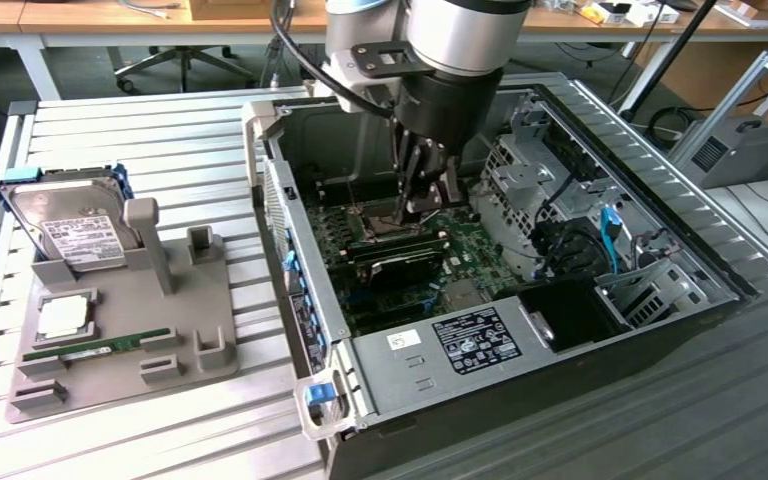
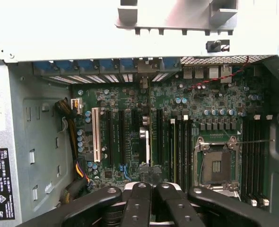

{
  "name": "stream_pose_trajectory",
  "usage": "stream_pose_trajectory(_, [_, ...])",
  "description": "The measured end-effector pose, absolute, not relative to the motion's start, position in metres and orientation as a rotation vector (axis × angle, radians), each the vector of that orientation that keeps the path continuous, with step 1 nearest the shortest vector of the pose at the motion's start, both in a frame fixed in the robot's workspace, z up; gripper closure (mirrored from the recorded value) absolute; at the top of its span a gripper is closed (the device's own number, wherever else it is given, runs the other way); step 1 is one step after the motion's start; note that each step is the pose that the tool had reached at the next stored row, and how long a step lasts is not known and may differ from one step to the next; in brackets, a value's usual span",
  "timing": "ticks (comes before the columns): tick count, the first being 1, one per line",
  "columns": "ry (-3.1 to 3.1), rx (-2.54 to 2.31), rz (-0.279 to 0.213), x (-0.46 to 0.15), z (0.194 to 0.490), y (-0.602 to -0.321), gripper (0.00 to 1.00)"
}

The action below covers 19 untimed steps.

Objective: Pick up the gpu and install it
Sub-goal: 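Press down on the gpu until it lock into place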

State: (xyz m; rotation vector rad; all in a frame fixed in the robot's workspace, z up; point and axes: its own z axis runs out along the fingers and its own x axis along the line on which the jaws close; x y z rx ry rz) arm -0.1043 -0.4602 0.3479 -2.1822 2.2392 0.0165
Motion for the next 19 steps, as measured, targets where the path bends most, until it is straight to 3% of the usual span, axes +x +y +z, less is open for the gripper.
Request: stream_pose_trajectory(19, [2.239, -2.182, 0.017, -0.117, 0.31, -0.452, 0.89])
